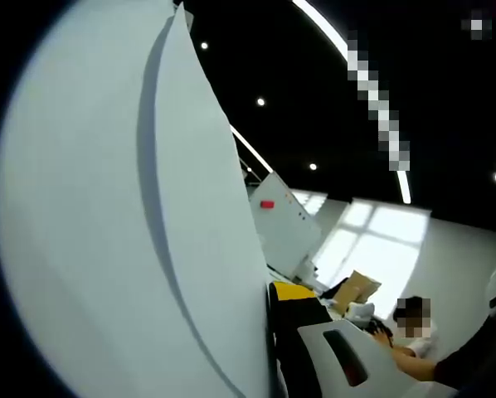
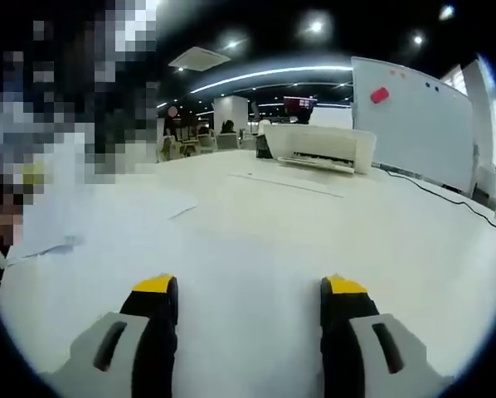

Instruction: Organize the stack of printing papers by aligning and flattening the scattered papers on the table

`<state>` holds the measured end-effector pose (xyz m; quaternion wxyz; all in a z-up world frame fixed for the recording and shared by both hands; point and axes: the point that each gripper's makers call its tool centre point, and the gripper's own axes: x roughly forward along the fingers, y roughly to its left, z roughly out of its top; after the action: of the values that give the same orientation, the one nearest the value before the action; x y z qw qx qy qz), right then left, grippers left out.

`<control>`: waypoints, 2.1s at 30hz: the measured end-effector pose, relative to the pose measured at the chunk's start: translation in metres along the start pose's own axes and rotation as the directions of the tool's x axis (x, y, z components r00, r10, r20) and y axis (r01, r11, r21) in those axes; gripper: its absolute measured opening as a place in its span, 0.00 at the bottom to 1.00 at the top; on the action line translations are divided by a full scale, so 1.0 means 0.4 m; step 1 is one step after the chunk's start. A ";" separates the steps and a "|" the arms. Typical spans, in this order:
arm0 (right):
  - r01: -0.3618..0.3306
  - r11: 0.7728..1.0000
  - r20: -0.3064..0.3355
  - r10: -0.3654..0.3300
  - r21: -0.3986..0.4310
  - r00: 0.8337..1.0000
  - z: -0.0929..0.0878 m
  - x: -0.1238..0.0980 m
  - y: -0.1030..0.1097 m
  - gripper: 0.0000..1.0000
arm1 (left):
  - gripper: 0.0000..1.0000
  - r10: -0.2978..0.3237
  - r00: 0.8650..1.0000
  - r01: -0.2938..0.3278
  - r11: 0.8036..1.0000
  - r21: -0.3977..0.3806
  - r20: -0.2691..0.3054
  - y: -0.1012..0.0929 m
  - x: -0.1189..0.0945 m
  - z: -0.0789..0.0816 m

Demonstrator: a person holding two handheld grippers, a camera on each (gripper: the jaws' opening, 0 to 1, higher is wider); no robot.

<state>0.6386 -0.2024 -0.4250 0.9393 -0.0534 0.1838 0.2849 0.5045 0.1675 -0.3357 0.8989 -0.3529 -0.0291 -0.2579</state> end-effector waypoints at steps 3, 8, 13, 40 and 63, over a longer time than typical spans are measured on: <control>-0.018 1.000 0.005 0.018 -0.008 1.000 0.003 -0.002 0.012 0.54 | 0.07 0.000 1.000 0.000 1.000 -0.001 0.001 0.000 0.000 0.000; -0.040 0.999 0.011 0.040 -0.021 0.999 -0.002 0.001 0.031 0.45 | 0.07 0.002 1.000 -0.002 1.000 -0.002 0.004 0.001 0.000 0.002; -0.067 0.997 0.010 0.068 -0.029 0.998 -0.006 0.005 0.051 0.38 | 0.07 0.003 1.000 -0.003 1.000 -0.004 0.005 0.001 -0.001 0.002; -0.183 0.983 -0.008 0.183 -0.010 0.983 -0.008 -0.019 0.133 0.06 | 0.07 0.003 1.000 -0.003 1.000 -0.009 0.003 0.002 -0.002 0.000; -0.206 0.971 0.110 0.193 0.120 0.975 0.043 -0.071 0.152 0.00 | 0.07 0.006 1.000 -0.006 1.000 -0.013 0.012 0.003 -0.004 0.005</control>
<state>0.5883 -0.1630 -0.3980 0.9151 0.0411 0.1606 0.3676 0.5040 0.1702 -0.3351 0.8973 -0.3602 -0.0319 -0.2534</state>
